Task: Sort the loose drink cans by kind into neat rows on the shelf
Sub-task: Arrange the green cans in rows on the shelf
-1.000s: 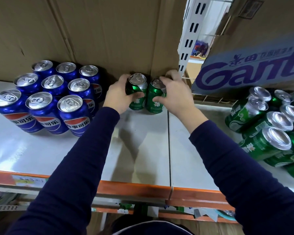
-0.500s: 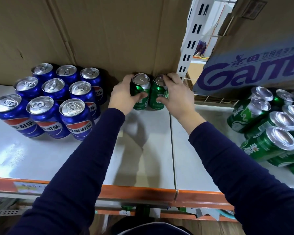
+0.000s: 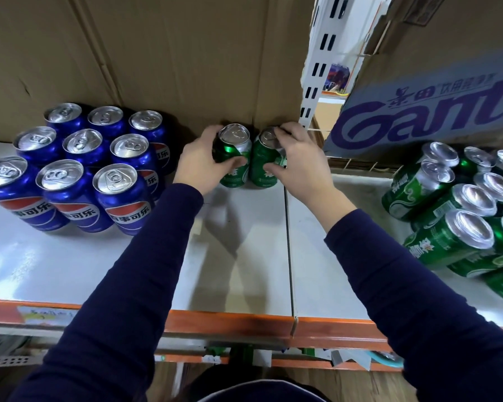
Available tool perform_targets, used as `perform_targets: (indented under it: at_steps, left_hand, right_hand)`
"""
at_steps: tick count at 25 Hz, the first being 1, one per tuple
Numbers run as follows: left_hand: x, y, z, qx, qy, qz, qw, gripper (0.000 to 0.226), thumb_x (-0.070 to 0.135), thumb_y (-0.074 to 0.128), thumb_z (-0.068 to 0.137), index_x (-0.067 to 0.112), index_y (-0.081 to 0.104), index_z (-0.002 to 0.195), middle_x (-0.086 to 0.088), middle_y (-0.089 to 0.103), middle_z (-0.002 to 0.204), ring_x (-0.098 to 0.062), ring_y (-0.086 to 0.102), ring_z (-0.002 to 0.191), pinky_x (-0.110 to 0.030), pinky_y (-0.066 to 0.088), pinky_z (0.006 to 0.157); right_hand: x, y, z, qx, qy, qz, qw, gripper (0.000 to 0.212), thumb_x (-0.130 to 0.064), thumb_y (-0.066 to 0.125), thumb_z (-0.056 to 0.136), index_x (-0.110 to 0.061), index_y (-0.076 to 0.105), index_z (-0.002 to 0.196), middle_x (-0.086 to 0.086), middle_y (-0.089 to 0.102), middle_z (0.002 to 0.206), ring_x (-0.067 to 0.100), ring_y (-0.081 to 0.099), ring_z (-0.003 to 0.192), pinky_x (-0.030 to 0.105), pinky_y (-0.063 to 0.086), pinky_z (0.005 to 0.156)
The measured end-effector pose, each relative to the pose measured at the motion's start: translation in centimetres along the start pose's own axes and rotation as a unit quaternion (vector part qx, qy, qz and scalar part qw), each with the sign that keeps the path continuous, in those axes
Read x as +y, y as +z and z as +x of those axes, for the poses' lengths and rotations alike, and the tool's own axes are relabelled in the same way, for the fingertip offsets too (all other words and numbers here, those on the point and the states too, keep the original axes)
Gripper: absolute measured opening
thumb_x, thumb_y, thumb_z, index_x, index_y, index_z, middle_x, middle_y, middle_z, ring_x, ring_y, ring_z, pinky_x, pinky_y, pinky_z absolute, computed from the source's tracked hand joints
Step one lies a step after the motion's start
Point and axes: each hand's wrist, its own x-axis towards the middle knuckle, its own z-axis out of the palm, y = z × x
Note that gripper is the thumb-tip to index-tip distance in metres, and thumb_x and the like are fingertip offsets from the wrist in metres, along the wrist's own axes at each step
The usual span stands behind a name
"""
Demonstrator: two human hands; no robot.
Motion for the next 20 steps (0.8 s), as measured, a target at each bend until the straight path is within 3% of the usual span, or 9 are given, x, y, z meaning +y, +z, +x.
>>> perform_targets:
  at_steps: [6, 10, 12, 16, 18, 20]
  left_hand:
    - [0.5, 0.1, -0.2, 0.002, 0.007, 0.020, 1.000, 0.068, 0.043, 0.081, 0.070, 0.019, 0.054, 0.128, -0.002, 0.066, 0.117, -0.019, 0.060, 0.107, -0.024, 0.045, 0.086]
    - [1.5, 1.7, -1.1, -0.014, 0.026, -0.012, 1.000, 0.064, 0.042, 0.083, 0.067, 0.026, 0.058, 0.123, 0.015, 0.061, 0.099, -0.002, 0.058, 0.086, -0.005, 0.040, 0.072]
    - [2.3, 2.9, -1.2, -0.023, 0.033, -0.013, 0.999, 0.065, 0.042, 0.083, 0.066, 0.026, 0.057, 0.124, 0.015, 0.061, 0.098, -0.001, 0.057, 0.083, 0.002, 0.035, 0.068]
    - [3.2, 4.2, -1.1, -0.022, 0.031, -0.001, 0.999, 0.067, 0.047, 0.082, 0.066, 0.025, 0.055, 0.124, 0.013, 0.060, 0.099, -0.009, 0.058, 0.088, -0.016, 0.043, 0.076]
    - [3.6, 4.3, -1.1, -0.021, 0.025, 0.031, 0.999, 0.068, 0.050, 0.080, 0.066, 0.025, 0.053, 0.123, 0.012, 0.059, 0.098, -0.011, 0.058, 0.089, -0.022, 0.044, 0.076]
    - [4.0, 4.2, -0.9, -0.025, 0.014, 0.050, 0.998, 0.069, 0.050, 0.080, 0.065, 0.022, 0.052, 0.122, 0.010, 0.058, 0.096, -0.014, 0.057, 0.087, -0.024, 0.044, 0.073]
  right_hand:
    - [0.0, -1.0, -0.3, -0.023, 0.013, 0.043, 0.999, 0.077, -0.036, 0.072, 0.082, -0.011, 0.036, 0.145, 0.010, 0.035, 0.143, 0.029, 0.044, 0.125, 0.034, 0.037, 0.104]
    - [2.7, -2.8, -1.9, -0.014, 0.061, 0.097, 0.993, 0.074, -0.032, 0.079, 0.073, -0.013, 0.047, 0.137, 0.009, 0.042, 0.132, 0.023, 0.049, 0.115, 0.024, 0.036, 0.094]
    - [4.4, -3.6, -2.1, -0.005, 0.088, 0.095, 0.992, 0.069, -0.032, 0.079, 0.072, -0.014, 0.053, 0.133, 0.009, 0.044, 0.127, 0.021, 0.049, 0.109, 0.023, 0.037, 0.091]
    - [6.5, -3.7, -0.8, 0.015, 0.107, 0.105, 0.989, 0.062, -0.026, 0.079, 0.075, -0.010, 0.053, 0.129, 0.009, 0.045, 0.129, 0.012, 0.044, 0.098, 0.014, 0.032, 0.087]
    - [7.0, -3.2, -0.3, 0.037, 0.109, 0.112, 0.987, 0.064, -0.027, 0.079, 0.076, -0.010, 0.051, 0.130, 0.008, 0.046, 0.131, 0.011, 0.045, 0.100, 0.009, 0.027, 0.086]
    - [7.6, -2.6, -0.4, 0.059, 0.117, 0.132, 0.983, 0.067, -0.029, 0.082, 0.073, -0.010, 0.050, 0.129, 0.008, 0.048, 0.129, 0.015, 0.049, 0.106, 0.011, 0.031, 0.090]
